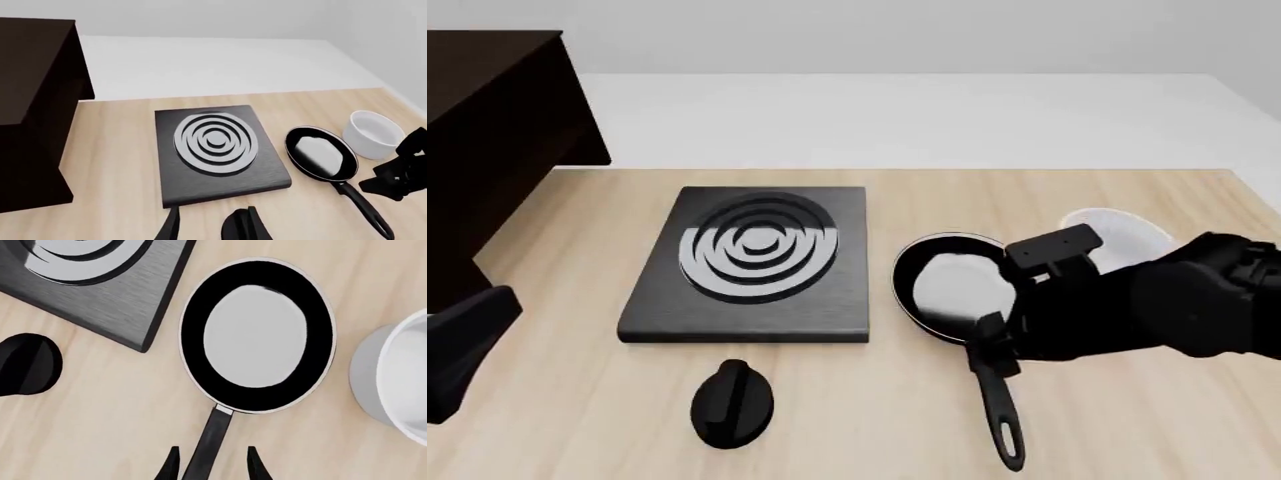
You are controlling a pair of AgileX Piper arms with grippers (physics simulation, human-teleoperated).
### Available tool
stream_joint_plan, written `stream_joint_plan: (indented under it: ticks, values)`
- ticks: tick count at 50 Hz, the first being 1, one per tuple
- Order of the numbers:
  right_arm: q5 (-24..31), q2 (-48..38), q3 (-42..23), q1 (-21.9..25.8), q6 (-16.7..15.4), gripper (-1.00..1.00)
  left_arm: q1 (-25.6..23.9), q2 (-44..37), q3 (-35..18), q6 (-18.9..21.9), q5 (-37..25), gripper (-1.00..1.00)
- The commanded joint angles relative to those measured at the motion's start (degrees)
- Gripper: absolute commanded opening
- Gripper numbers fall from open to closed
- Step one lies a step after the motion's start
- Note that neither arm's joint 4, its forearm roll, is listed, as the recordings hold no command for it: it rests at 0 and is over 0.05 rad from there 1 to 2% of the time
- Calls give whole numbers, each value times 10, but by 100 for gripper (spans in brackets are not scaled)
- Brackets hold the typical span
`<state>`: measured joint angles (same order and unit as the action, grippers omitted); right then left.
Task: Put the frying pan on the cabinet shelf.
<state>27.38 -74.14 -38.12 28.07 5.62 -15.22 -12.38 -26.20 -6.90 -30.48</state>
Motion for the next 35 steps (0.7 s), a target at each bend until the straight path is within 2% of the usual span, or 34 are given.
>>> stream_joint_plan:
  ticks: [1,9,20,26,35]
  values:
    - [-31,-20,26,5,5,100,-5,2,-3,-8,-2,100]
    - [-49,-31,43,20,14,100,-6,3,-5,-7,-5,100]
    - [-71,-52,56,14,9,100,-10,4,-1,-8,-3,100]
    - [-85,-61,62,27,23,100,-12,2,0,-7,-1,100]
    - [-92,-58,75,18,24,100,-15,4,7,-12,4,100]
